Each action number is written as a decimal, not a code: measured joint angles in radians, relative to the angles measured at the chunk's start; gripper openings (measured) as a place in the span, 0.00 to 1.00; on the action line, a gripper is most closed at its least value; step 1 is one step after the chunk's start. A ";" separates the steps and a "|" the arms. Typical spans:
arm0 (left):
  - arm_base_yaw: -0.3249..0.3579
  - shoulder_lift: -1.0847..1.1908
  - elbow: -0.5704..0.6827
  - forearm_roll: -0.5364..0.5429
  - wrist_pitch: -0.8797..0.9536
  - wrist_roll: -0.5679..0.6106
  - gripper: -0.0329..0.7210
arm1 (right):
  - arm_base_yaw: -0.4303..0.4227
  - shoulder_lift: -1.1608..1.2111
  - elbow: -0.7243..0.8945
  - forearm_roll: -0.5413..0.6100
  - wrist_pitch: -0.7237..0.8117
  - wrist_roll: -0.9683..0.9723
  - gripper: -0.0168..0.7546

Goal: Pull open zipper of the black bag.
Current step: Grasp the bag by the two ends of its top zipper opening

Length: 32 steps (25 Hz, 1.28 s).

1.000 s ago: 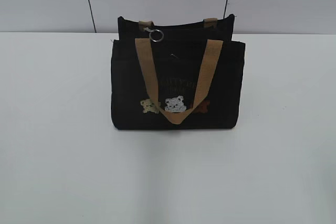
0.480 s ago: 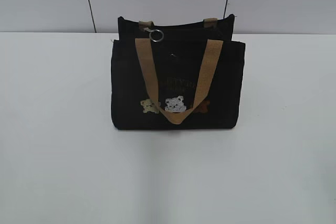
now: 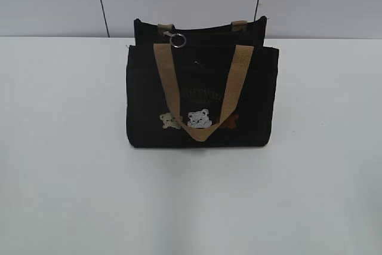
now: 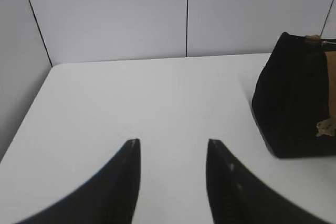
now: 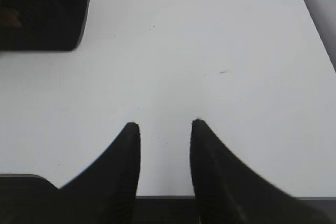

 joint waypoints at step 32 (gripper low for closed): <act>0.073 1.582 -0.053 1.028 -1.872 -0.662 0.87 | 0.000 0.000 0.000 0.000 0.000 0.000 0.34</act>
